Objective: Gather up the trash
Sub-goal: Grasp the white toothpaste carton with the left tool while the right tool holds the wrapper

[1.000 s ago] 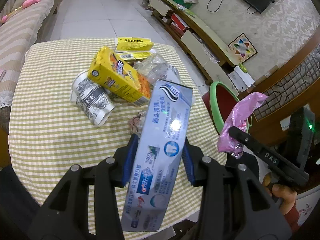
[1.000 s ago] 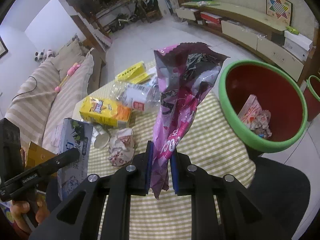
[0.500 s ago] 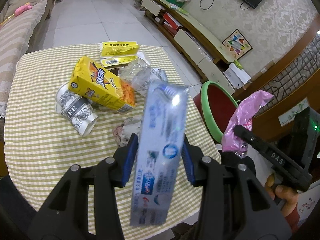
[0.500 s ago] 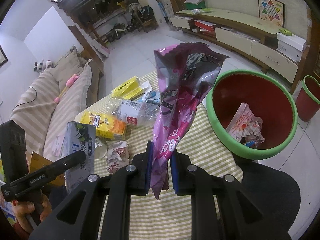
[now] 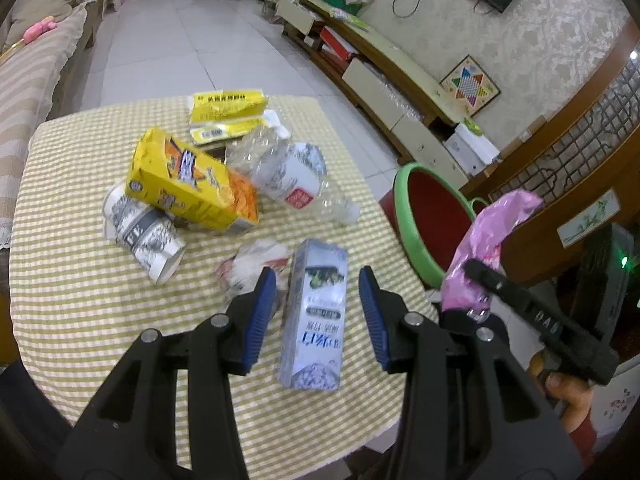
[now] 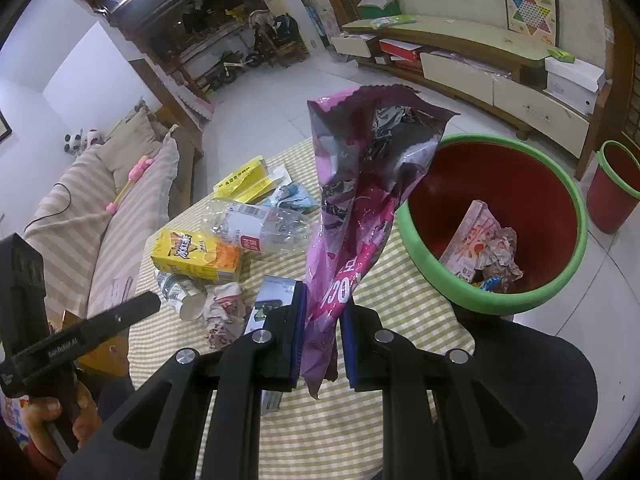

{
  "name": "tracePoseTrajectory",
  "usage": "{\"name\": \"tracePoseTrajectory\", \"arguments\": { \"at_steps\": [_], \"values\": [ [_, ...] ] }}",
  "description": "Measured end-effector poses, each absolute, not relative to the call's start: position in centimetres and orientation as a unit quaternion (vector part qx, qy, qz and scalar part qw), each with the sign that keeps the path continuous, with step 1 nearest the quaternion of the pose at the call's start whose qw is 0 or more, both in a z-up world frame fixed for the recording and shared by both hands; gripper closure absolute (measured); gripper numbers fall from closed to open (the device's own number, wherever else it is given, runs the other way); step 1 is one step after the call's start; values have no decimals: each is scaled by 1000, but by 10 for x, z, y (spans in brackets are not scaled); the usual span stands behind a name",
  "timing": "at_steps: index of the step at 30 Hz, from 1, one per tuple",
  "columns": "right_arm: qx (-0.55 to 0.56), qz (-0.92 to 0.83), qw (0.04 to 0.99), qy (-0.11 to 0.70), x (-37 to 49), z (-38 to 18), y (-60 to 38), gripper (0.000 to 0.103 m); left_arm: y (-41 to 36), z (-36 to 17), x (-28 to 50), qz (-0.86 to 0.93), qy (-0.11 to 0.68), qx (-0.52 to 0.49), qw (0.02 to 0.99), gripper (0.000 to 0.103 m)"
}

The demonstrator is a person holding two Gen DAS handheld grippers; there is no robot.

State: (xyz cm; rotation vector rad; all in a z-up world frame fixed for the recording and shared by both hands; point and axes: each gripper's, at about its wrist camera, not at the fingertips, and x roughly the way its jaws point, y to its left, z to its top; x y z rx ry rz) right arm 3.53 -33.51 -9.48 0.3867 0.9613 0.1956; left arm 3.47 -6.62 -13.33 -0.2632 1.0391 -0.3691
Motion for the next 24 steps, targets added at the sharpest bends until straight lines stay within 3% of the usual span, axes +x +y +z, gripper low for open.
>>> {"name": "tracePoseTrajectory", "arguments": {
  "at_steps": [12,24],
  "values": [
    [192,89,857,470,31,-107,-344,87,-120,-195,27,-217,578,-67,784,51],
    [188,81,863,461,23,-103,-349,87,-154,-210,70,-195,576,-27,793,51]
  ]
}}
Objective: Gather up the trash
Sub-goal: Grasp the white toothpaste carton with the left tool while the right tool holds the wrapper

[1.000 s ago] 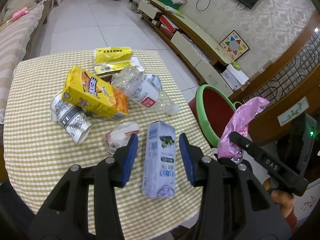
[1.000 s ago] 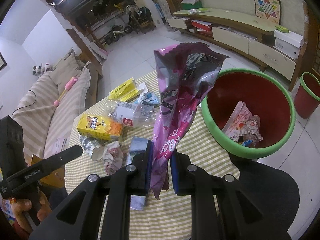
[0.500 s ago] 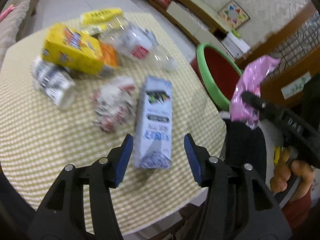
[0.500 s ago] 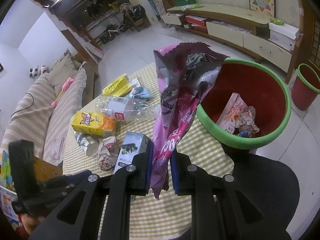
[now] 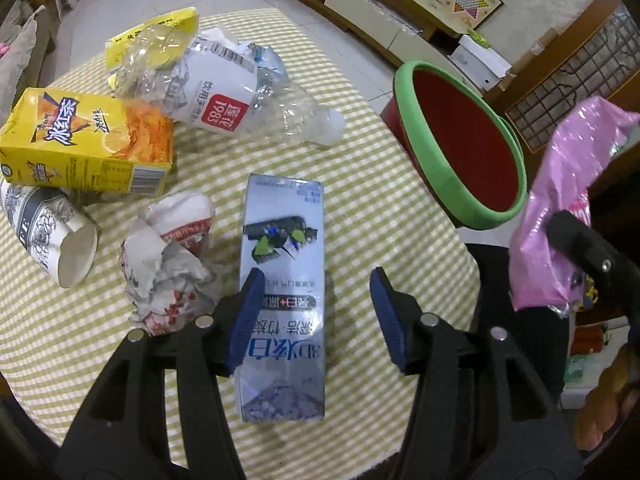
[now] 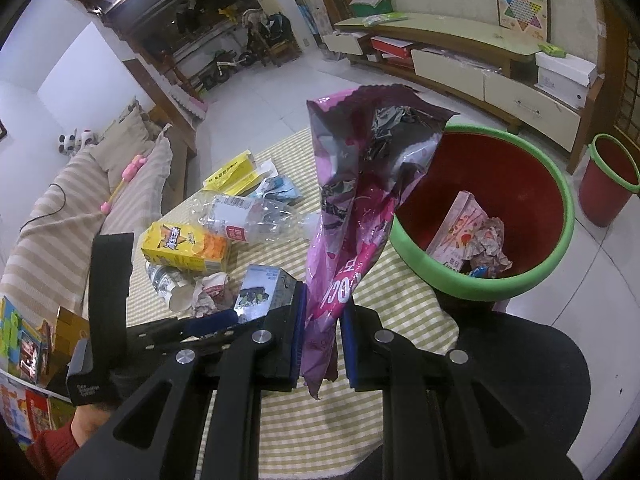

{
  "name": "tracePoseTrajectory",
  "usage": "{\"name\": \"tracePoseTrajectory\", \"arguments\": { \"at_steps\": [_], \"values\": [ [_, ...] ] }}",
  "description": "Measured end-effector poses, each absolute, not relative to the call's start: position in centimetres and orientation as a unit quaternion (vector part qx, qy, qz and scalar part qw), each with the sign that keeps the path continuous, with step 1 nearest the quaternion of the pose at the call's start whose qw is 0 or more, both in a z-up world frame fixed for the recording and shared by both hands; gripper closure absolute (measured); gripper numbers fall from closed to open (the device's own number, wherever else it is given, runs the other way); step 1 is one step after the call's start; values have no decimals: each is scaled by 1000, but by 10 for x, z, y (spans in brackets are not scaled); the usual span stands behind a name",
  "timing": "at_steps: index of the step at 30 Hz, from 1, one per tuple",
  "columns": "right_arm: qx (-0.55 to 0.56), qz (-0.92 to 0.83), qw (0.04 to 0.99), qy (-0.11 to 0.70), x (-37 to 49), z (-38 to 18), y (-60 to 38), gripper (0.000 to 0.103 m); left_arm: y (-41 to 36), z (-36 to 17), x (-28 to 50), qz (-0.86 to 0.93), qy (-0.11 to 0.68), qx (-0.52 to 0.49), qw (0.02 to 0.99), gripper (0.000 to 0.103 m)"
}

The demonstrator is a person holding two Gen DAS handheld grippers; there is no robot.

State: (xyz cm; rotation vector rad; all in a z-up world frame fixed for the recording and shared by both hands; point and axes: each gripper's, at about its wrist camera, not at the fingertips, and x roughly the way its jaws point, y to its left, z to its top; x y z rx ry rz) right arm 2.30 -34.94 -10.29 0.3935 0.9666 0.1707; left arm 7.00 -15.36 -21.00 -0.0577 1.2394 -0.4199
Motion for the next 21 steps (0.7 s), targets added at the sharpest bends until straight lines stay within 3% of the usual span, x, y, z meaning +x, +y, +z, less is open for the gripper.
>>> {"name": "tracePoseTrajectory", "arguments": {
  "at_steps": [5,12,14,21],
  "values": [
    [190,75,864,460,21,-103,-356,87,-138,-212,64,-174,573,-53,799,45],
    [197,75,860,465,20,-109,-360,87,-141,-237,67,-163,600,-53,781,45],
    [196,74,860,466,18,-109,-359,87,-143,-237,66,-162,597,-50,784,52],
    [202,64,859,466,18,-115,-369,87,-136,-210,61,-172,564,-72,805,54]
  ]
}}
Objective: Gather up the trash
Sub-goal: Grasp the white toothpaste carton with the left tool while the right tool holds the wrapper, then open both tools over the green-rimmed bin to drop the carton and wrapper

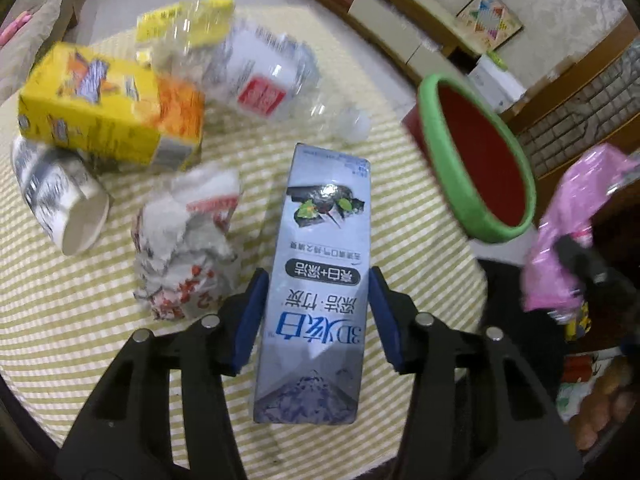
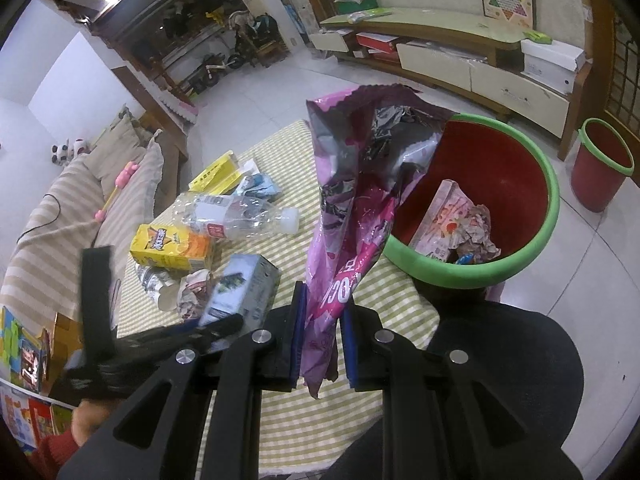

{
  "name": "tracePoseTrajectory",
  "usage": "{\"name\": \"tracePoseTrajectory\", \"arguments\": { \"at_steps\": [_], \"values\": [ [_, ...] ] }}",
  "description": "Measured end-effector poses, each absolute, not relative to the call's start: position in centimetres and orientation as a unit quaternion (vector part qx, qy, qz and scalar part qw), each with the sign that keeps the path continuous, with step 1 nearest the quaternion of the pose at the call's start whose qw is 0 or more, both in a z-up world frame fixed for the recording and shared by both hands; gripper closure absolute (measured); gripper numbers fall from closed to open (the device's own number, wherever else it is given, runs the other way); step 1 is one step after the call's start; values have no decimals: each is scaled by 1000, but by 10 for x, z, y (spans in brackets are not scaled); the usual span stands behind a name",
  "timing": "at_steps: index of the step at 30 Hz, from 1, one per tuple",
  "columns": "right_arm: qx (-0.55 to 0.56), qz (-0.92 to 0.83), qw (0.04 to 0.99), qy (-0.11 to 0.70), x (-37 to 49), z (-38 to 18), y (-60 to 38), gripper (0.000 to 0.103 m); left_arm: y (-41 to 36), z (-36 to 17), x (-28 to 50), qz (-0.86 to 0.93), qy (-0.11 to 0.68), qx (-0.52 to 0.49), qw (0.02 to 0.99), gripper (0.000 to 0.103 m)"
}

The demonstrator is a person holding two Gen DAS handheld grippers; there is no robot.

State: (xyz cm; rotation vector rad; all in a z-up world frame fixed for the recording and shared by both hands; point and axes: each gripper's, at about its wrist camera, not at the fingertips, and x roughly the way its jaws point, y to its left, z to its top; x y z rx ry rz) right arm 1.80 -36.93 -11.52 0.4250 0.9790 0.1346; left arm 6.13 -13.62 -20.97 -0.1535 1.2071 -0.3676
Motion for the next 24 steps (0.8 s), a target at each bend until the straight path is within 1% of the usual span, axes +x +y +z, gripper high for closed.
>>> {"name": "tracePoseTrajectory", "arguments": {
  "at_steps": [6,11,20,22,23,24],
  "values": [
    [194,39,871,450,32,-113,-399,87,-165,-170,74,-222,528,-80,816,54],
    [190,16,874,447,46,-118,-432,86,-219,-145,101,-277,507,-76,813,54],
    [195,-23,874,445,59,-128,-479,86,-307,-137,142,-327,500,-41,801,54],
    [195,-17,874,446,65,-131,-484,84,-316,-137,144,-332,497,-33,801,53],
    [194,-12,873,448,69,-132,-486,81,-320,-135,145,-335,493,-30,802,50],
    [191,-11,871,452,72,-135,-487,74,-322,-133,147,-336,489,-31,804,45]
  ]
}}
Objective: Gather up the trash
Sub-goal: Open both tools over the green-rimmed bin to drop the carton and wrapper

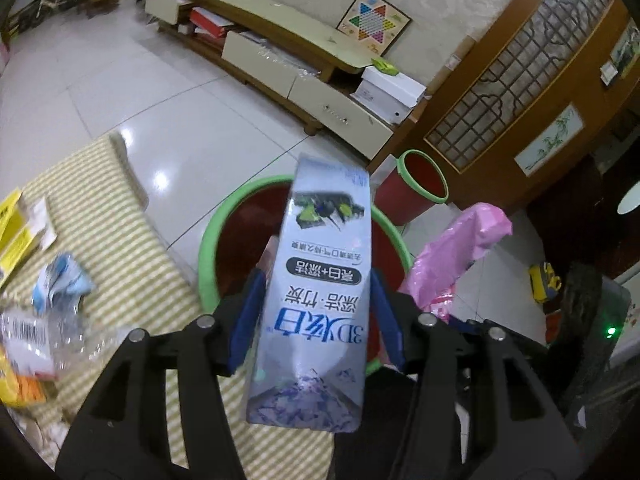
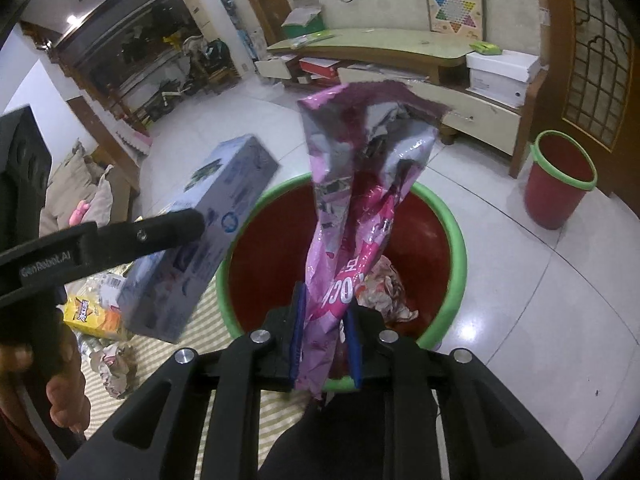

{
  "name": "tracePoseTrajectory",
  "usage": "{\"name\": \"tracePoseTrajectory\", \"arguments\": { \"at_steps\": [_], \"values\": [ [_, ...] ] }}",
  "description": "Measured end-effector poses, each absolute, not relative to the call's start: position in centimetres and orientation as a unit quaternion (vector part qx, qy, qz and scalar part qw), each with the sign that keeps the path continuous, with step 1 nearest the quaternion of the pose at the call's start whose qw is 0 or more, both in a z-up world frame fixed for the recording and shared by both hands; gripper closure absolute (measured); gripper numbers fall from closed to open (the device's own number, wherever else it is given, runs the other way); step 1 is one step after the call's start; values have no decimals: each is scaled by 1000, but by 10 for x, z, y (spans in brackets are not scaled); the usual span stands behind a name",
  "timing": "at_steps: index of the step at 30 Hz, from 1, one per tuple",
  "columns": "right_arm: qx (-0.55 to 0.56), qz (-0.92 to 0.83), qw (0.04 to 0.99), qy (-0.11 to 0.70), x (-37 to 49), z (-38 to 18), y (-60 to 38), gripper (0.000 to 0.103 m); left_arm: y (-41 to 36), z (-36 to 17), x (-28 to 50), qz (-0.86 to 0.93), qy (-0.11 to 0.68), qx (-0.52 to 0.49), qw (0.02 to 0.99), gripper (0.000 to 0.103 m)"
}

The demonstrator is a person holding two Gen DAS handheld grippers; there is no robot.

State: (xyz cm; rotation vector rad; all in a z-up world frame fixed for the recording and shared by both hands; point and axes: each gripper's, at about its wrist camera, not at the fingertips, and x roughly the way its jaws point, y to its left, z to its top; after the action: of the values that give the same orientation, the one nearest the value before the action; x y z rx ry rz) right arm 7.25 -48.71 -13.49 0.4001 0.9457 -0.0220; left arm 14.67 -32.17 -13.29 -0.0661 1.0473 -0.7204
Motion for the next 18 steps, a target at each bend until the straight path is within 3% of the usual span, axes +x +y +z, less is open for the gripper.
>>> {"name": "tracePoseTrajectory", "arguments": {
  "at_steps": [1,2,12,18],
  "values": [
    [188,-19,872,451,73,-136,-488,54,-321,-130,147,-335,483,-35,808,33],
    [185,-29,875,447,73,-136,-490,49,-318,-127,146,-333,477,-43,812,28],
    [200,-28,872,446,47,-128,-471,49,-248,-112,125,-283,458,-52,841,21],
    [198,5,861,468,40,-132,-431,45,-147,-117,105,-173,459,-53,870,20]
  ]
}}
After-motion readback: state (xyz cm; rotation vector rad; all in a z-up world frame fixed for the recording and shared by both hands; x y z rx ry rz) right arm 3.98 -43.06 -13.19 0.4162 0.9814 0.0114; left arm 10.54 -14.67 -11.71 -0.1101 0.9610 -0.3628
